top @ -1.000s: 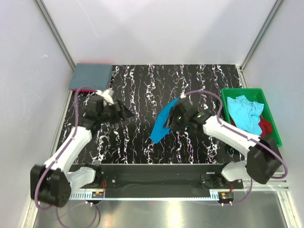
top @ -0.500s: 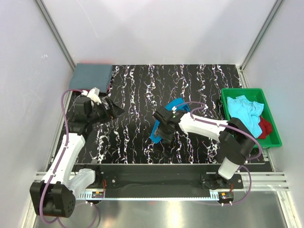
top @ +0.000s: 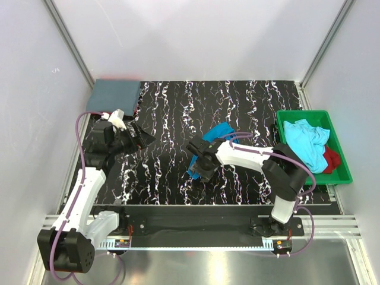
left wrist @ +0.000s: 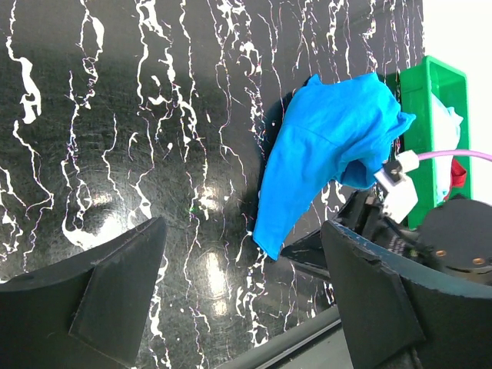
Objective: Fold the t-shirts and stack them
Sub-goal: Move the tshirt to the center of the board, then flatten the tshirt out
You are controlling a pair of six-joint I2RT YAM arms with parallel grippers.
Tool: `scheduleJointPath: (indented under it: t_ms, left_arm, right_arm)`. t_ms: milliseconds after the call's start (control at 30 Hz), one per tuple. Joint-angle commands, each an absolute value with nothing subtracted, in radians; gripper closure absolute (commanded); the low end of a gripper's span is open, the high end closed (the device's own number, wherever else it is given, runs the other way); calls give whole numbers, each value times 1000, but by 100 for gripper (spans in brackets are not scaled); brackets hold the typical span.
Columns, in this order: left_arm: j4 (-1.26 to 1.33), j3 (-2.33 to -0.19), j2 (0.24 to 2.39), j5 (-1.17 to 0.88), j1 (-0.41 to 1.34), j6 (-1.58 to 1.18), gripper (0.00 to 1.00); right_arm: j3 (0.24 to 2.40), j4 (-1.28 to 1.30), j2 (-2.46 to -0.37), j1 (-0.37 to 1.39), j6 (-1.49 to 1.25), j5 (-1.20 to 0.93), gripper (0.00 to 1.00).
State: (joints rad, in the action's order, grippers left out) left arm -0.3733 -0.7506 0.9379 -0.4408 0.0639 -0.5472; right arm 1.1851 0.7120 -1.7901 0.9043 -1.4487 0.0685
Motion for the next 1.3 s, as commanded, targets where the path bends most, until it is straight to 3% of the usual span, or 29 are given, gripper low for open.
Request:
scheduleJointPath:
  t_ms: [0, 367, 400, 500, 533, 567, 733, 900, 1067, 1267]
  left_arm:
    - [-351, -749, 939, -462, 58, -532, 12]
    - [-348, -733, 931, -445, 58, -537, 12]
    - [-348, -733, 931, -445, 58, -535, 12]
    - [-348, -729, 930, -440, 58, -532, 12]
    - [-348, -727, 928, -440, 58, -528, 12]
    - [-348, -726, 928, -440, 58, -525, 12]
    - [-348, -729, 902, -446, 58, -505, 11]
    - [-353, -732, 890, -459, 58, -479, 11]
    - [-350, -726, 916, -486, 64, -468, 14]
    - [-325, -762, 997, -374, 230, -494, 16]
  right_arm:
    - [1204, 713, -1813, 923, -1506, 104, 48]
    - [1187, 663, -1862, 922, -1490, 153, 54]
    - [1183, 661, -1862, 922, -1489, 159, 65]
    - [1164, 655, -1859, 922, -1486, 186, 83]
    - [1163, 655, -1859, 922, -1485, 195, 96]
    - [1163, 653, -1859, 922, -1477, 201, 100]
    - [1177, 655, -1829, 920, -1421, 261, 100]
    - [1226, 672, -1640, 897, -1240, 359, 100]
    - [1337, 745, -1439, 748, -1065, 379, 100]
    - [1506, 834, -1374, 565, -882, 406, 100]
